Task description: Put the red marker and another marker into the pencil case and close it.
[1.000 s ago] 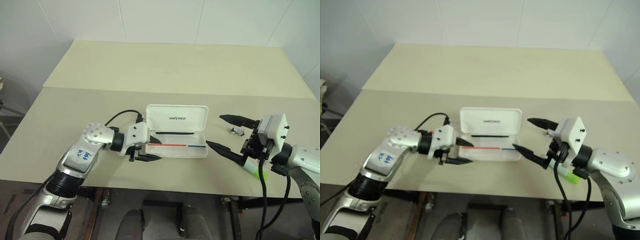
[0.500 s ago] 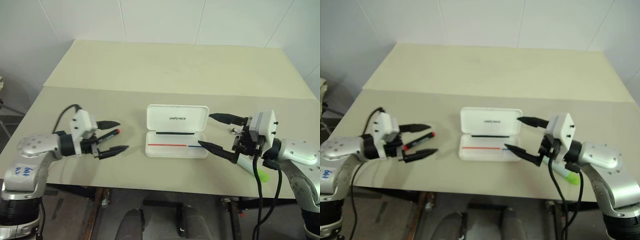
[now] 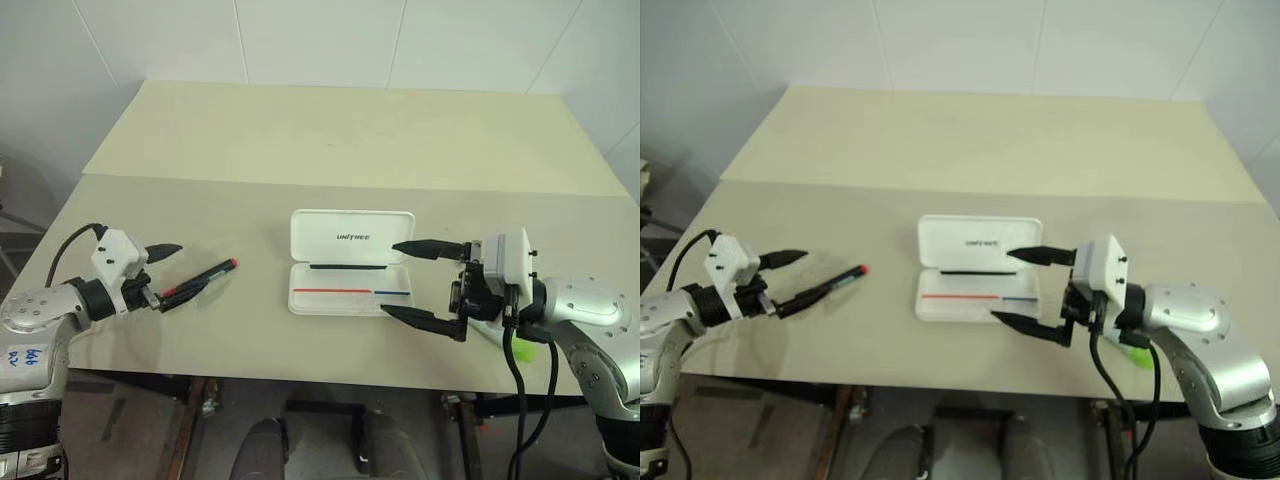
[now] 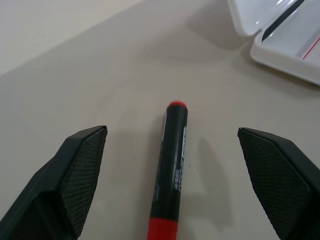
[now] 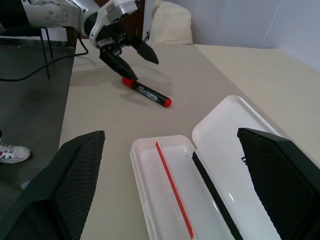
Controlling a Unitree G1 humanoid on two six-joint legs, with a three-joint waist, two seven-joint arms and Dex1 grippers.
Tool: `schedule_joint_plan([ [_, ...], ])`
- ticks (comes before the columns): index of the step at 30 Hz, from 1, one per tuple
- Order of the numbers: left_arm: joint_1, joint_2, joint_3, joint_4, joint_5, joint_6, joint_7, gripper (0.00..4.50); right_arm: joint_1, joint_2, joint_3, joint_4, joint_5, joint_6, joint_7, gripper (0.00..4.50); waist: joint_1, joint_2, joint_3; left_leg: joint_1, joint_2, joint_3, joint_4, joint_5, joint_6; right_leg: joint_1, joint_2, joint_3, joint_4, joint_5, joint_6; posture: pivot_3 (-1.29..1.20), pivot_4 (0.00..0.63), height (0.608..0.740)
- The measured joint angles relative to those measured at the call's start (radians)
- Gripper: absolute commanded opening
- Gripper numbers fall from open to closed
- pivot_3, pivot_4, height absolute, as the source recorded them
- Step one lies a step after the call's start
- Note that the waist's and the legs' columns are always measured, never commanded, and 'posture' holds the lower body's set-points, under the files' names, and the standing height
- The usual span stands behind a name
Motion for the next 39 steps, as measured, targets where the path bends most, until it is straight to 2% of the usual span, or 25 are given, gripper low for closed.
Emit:
schedule_joint_plan([
  [11,-0.087,-0.033,-0.109,0.246,0.029,-0.093,-0.040,4.46,-0.029,0.000,-0.005,0.000,-0.002,0.010,-0.026,4.50,0.001,0.000,0.000,0.000,0.000,0.000,0.000,0.000,0.000,-0.001,0.000,-0.001,0.001,0.001,0.002,0.00,0.150,0.740],
  [16,-0.163,-0.042,-0.139,0.353,0.065,-0.160,-0.038,4.46,-0.029,0.000,-0.014,-0.001,-0.003,0.020,-0.046,4.50,0.002,0.000,0.000,0.000,0.000,0.000,0.001,0.000,0.000,-0.001,0.000,-0.001,0.002,0.007,0.012,0.00,0.150,0.740],
  [17,-0.177,-0.041,-0.148,0.368,0.072,-0.168,-0.038,4.04,-0.029,0.000,-0.015,-0.001,-0.003,0.020,-0.051,4.50,0.003,0.000,0.000,0.001,0.000,0.000,0.001,0.000,0.000,0.000,0.000,-0.002,0.002,0.007,0.012,0.00,0.150,0.740],
  [20,-0.199,-0.041,-0.175,0.381,0.086,-0.178,-0.038,3.18,-0.029,0.000,-0.015,-0.002,-0.003,0.021,-0.060,4.50,0.005,0.001,-0.001,0.001,0.001,0.000,0.001,0.001,0.001,0.000,0.000,-0.002,0.002,0.008,0.008,0.00,0.150,0.740],
  [22,-0.203,-0.040,-0.183,0.382,0.091,-0.176,-0.038,2.56,-0.027,0.000,-0.016,-0.003,-0.003,0.021,-0.064,4.50,0.003,0.001,-0.001,0.002,0.001,0.001,0.001,0.002,0.002,0.000,0.000,-0.002,0.001,0.008,0.002,0.00,0.150,0.740],
  [23,-0.203,-0.039,-0.186,0.381,0.092,-0.175,-0.038,2.26,-0.025,0.000,-0.016,-0.003,-0.004,0.021,-0.064,4.50,0.003,0.001,-0.001,0.002,0.002,0.001,0.001,0.004,0.001,0.000,0.000,-0.002,0.001,0.005,-0.005,0.00,0.150,0.740],
  [28,-0.198,-0.033,-0.192,0.367,0.102,-0.157,-0.013,0.63,-0.022,0.000,-0.017,-0.008,-0.004,0.021,-0.071,4.50,-0.001,0.001,-0.001,0.003,0.008,0.002,0.000,0.009,0.000,0.001,0.005,-0.002,-0.004,0.010,-0.013,0.00,0.150,0.740],
  [35,-0.140,-0.026,-0.178,0.288,0.101,-0.141,0.041,0.60,-0.019,0.000,-0.019,-0.009,-0.005,0.020,-0.075,4.50,-0.004,0.001,-0.001,0.003,0.012,0.002,-0.003,0.010,0.000,0.001,0.009,-0.002,-0.007,0.013,-0.016,0.00,0.150,0.740],
  [39,-0.094,-0.056,-0.142,0.216,0.058,-0.111,0.053,0.60,-0.019,0.000,-0.019,-0.008,-0.008,0.020,-0.075,4.50,-0.001,0.001,-0.001,-0.001,0.012,0.003,-0.003,0.009,0.000,-0.002,0.008,-0.002,-0.009,0.013,-0.016,0.00,0.150,0.740],
])
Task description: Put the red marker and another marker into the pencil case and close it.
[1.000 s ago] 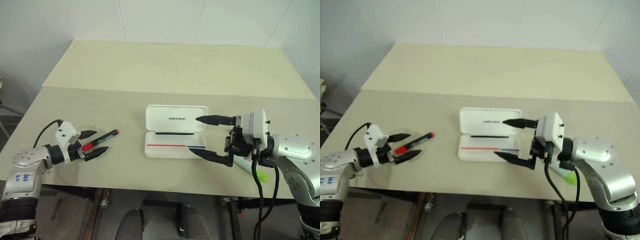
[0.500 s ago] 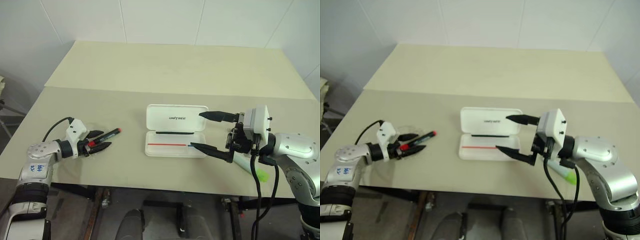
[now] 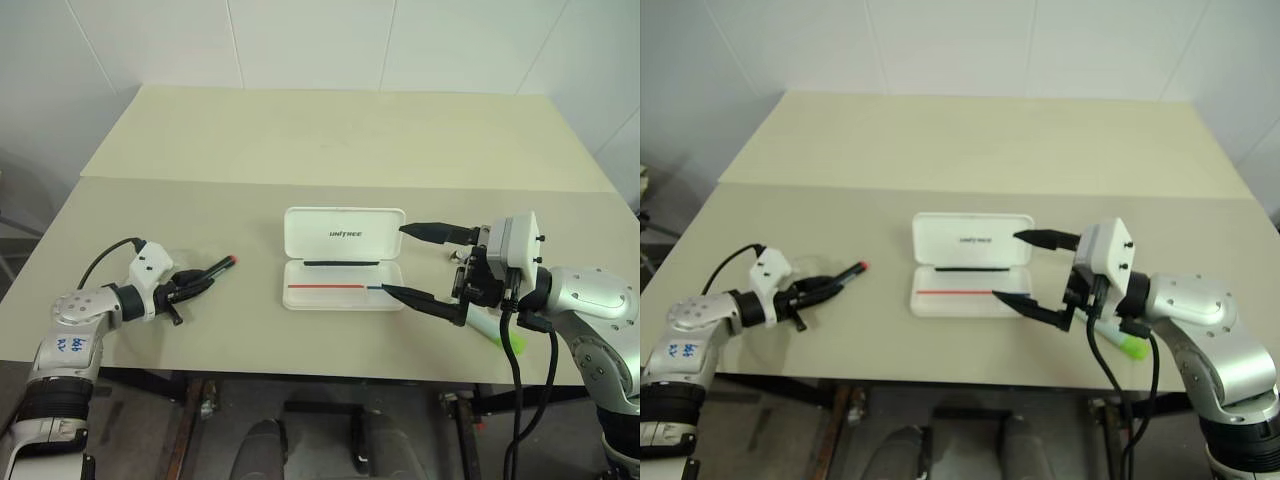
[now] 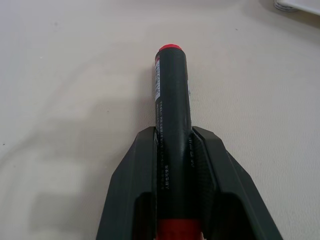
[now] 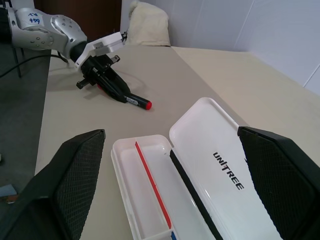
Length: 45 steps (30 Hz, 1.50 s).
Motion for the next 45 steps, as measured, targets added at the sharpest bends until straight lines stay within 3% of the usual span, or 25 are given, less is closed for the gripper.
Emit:
schedule_joint_plan([
  [7,0.053,-0.039,0.058,-0.208,-0.172,0.072,-0.054,0.60,0.001,0.000,0.000,0.008,-0.005,-0.001,0.000,4.50,0.002,0.000,0.000,-0.003,-0.001,0.001,0.000,-0.003,-0.004,-0.001,-0.002,0.000,-0.002,0.000,0.001,0.00,0.150,0.740],
  [13,0.087,-0.023,-0.034,-0.306,-0.167,0.066,-0.154,0.60,0.018,0.001,-0.001,0.009,-0.017,-0.008,0.000,4.50,0.003,0.000,0.000,-0.003,-0.001,0.003,0.000,-0.003,-0.006,-0.001,-0.001,0.000,-0.005,0.000,0.001,0.00,0.150,0.740],
  [21,-0.031,-0.019,-0.180,-0.271,-0.074,0.014,-0.217,0.60,0.063,0.003,-0.014,0.008,-0.022,-0.026,-0.010,4.50,0.004,-0.001,0.000,-0.003,-0.001,0.003,0.000,-0.003,-0.006,-0.001,0.000,0.001,-0.006,0.000,0.001,0.00,0.150,0.740],
  [31,-0.263,-0.138,-0.314,-0.161,0.013,-0.014,-0.222,0.60,0.142,0.003,-0.058,-0.048,-0.024,-0.038,-0.053,4.50,0.004,-0.001,0.000,-0.004,-0.001,0.003,0.001,-0.003,-0.005,-0.001,0.002,0.002,-0.007,0.003,0.009,0.00,0.150,0.740],
  [45,-0.437,-0.231,-0.452,-0.146,0.160,0.040,-0.176,0.60,0.189,0.014,-0.075,-0.107,-0.025,-0.038,-0.125,4.50,0.005,-0.001,0.000,-0.004,-0.001,0.004,0.003,-0.003,-0.005,0.000,0.003,0.004,-0.008,0.004,0.009,0.00,0.150,0.740],
])
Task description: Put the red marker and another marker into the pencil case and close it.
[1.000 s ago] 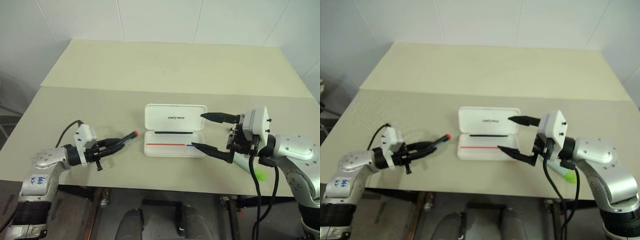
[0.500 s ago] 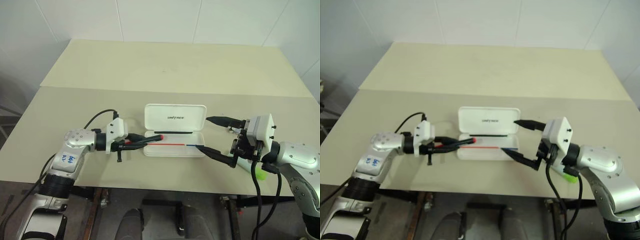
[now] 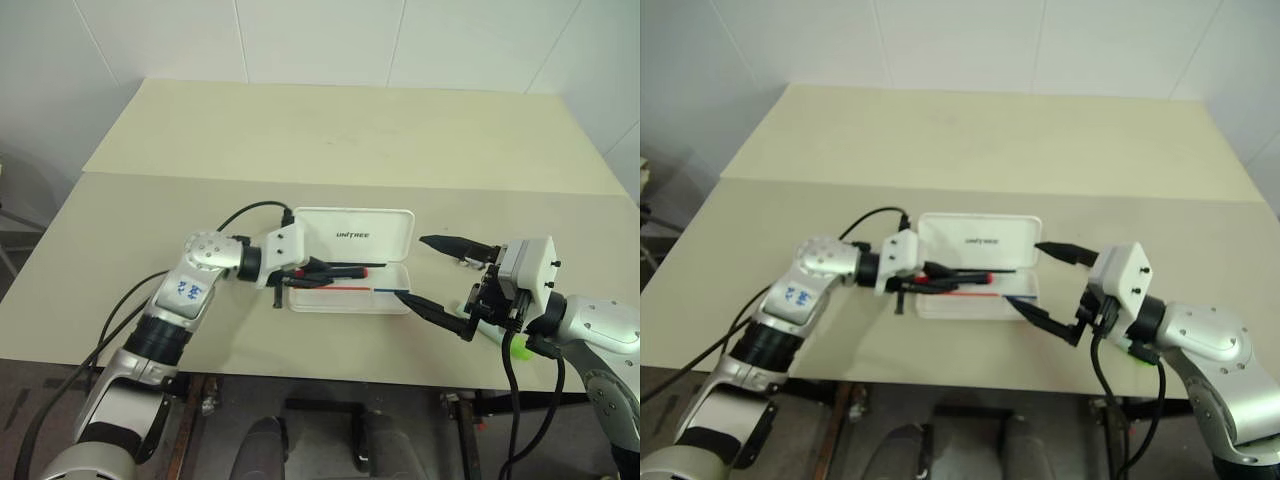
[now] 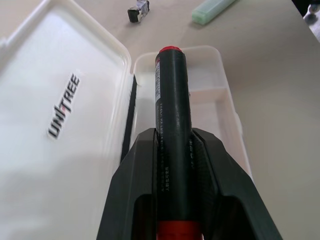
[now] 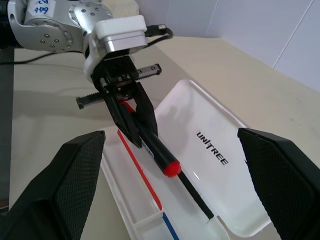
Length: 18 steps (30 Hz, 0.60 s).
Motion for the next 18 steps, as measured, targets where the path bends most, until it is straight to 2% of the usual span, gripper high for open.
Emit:
schedule_joint_plan([
  [17,-0.041,-0.079,-0.047,0.195,0.098,-0.129,0.024,0.60,0.055,-0.011,-0.044,-0.043,0.003,0.004,-0.030,4.50,-0.001,0.000,0.000,0.000,0.000,0.000,0.000,0.000,0.000,0.000,0.002,0.001,0.000,0.000,0.001,0.00,0.150,0.740],
  [18,-0.043,-0.082,-0.047,0.197,0.102,-0.134,0.025,0.95,0.057,-0.011,-0.044,-0.044,0.003,0.007,-0.032,4.50,-0.001,0.000,0.000,0.000,0.000,0.000,0.000,0.000,0.000,0.000,0.002,0.002,0.000,0.000,0.001,0.00,0.150,0.740],
])
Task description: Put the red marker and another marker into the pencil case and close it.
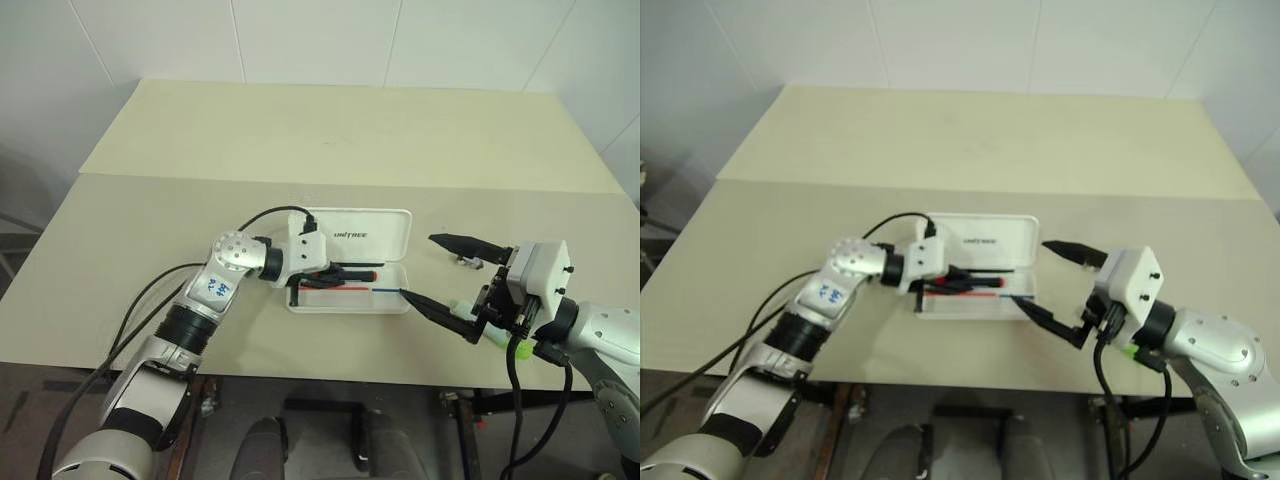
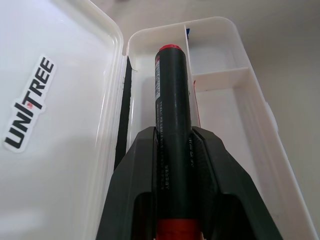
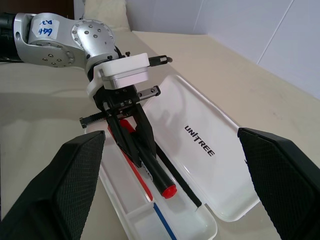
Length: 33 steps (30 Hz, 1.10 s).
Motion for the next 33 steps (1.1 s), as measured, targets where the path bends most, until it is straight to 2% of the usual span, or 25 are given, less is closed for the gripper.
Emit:
schedule_joint_plan([
  [7,-0.008,-0.007,0.000,0.014,0.005,-0.010,0.018,3.33,0.003,0.000,0.000,-0.006,0.002,0.012,-0.008,4.50,0.000,0.000,0.000,0.000,0.000,0.000,0.000,0.000,0.000,0.000,0.000,0.000,0.000,0.000,0.000,0.00,0.150,0.740],
  [15,-0.005,-0.004,0.001,-0.060,-0.004,0.027,0.012,3.33,-0.012,0.000,0.000,-0.006,0.005,0.012,-0.008,4.50,0.000,0.000,0.000,0.000,0.000,0.000,0.000,0.000,0.000,0.000,0.000,0.000,0.000,0.001,0.002,0.00,0.150,0.740],
  [17,0.006,0.000,0.009,-0.106,-0.024,0.062,0.001,3.68,-0.017,0.000,0.002,-0.005,0.005,0.012,-0.007,4.50,0.000,0.000,0.000,0.000,0.000,0.000,0.000,0.000,0.000,0.000,0.000,0.001,0.000,0.001,0.002,0.00,0.150,0.740],
  [20,0.026,0.015,0.022,-0.184,-0.068,0.143,-0.022,4.48,-0.019,0.001,0.004,0.009,0.009,0.012,-0.003,4.50,-0.001,0.000,0.000,0.000,0.000,0.000,0.000,0.000,0.000,0.000,0.001,0.001,0.001,0.001,0.002,0.00,0.150,0.740],
  [26,0.063,0.064,0.064,-0.331,-0.141,0.262,-0.038,4.48,0.021,-0.002,-0.024,0.054,0.034,0.024,0.017,4.50,0.000,0.000,0.000,0.000,0.000,0.000,0.000,0.000,0.000,0.000,0.001,0.002,0.001,0.001,0.002,0.00,0.150,0.740],
  [33,0.153,0.228,0.180,-0.489,-0.292,0.350,-0.135,4.48,0.181,-0.062,-0.170,0.201,0.018,0.028,0.114,4.50,-0.001,0.000,0.000,0.001,0.000,0.000,0.000,0.000,0.000,0.000,0.001,0.003,0.001,0.000,0.000,0.00,0.150,0.740],
])
